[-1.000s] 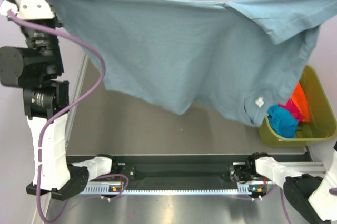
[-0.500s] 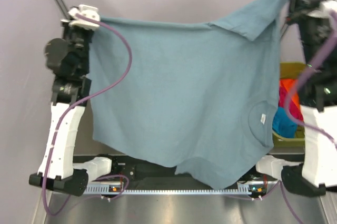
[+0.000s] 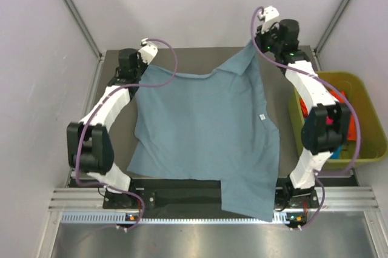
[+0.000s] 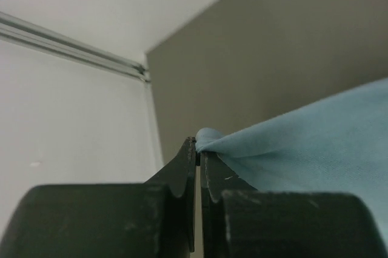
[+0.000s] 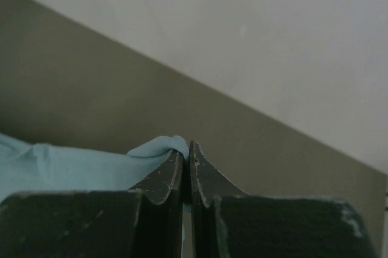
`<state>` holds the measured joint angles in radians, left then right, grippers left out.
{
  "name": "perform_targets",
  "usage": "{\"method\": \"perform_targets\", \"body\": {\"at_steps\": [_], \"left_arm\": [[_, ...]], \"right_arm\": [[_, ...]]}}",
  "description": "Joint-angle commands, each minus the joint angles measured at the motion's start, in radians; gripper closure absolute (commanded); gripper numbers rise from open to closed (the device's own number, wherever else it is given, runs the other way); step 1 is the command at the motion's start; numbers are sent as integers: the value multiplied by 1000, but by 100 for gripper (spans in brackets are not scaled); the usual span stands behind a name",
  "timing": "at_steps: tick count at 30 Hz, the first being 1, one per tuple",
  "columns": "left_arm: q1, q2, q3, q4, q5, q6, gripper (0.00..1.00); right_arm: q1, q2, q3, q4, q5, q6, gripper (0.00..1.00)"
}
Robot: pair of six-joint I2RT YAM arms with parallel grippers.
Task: Fold and stack the t-shirts
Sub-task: Flatten the tshirt out
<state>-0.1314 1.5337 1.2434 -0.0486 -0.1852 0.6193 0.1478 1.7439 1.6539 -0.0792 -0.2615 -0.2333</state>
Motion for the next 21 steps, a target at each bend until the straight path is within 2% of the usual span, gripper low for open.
{"method": "perform_targets", "body": {"at_steps": [1, 4, 8, 13, 17, 21], "left_arm": [[29, 107, 86, 78, 16, -55, 100], [44, 282, 201, 63, 3, -65, 100], [67, 426, 374, 21, -10, -70, 100], [84, 569, 525, -7, -20, -82, 100], [88, 693, 645, -26, -43, -79, 100], [96, 781, 743, -51, -65, -89, 100]], "right_arm": [[4, 86, 32, -10, -47, 22, 100], [3, 201, 87, -21, -24, 9, 100], [3, 400, 298, -82, -7, 31, 100], [18, 532, 423, -41, 39, 29, 100], [10, 695, 642, -87, 68, 60, 100], [6, 769, 725, -18, 117, 69, 100]]}}
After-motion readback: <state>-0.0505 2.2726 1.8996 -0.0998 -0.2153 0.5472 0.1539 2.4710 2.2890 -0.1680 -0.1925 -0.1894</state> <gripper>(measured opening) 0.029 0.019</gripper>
